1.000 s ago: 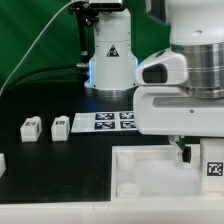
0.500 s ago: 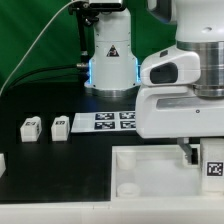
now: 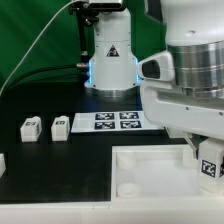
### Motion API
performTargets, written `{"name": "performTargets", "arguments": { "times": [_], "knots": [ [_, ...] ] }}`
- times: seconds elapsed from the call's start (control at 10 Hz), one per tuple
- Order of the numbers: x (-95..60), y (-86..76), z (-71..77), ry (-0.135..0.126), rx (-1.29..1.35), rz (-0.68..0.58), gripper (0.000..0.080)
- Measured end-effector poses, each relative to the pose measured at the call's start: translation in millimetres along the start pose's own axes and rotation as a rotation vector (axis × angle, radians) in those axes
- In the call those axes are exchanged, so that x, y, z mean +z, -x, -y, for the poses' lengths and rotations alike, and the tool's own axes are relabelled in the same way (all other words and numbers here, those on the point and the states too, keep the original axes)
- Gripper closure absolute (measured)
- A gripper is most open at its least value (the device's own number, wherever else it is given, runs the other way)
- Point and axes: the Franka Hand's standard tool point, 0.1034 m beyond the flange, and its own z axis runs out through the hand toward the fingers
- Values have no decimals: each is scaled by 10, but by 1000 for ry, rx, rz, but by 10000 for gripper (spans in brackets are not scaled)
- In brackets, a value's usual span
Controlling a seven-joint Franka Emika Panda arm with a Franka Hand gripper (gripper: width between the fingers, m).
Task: Assemble one leg
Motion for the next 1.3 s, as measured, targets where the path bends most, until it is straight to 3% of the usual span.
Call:
{"name": "performTargets", "arguments": {
  "times": [0.2,0.5,0.7,0.8,1.2,1.3],
  "knots": [
    [22,-40,-11,-49,269,26,503],
    [32,-14,-13,-44,170,26,503],
    [7,7,-19,-11,-137,23,268],
    [-21,11,7,12,-359,-1,188],
    [-13,-5,-5,29,-777,-11,151],
    [-9,-26,2,52,-988,-41,151]
  ]
}}
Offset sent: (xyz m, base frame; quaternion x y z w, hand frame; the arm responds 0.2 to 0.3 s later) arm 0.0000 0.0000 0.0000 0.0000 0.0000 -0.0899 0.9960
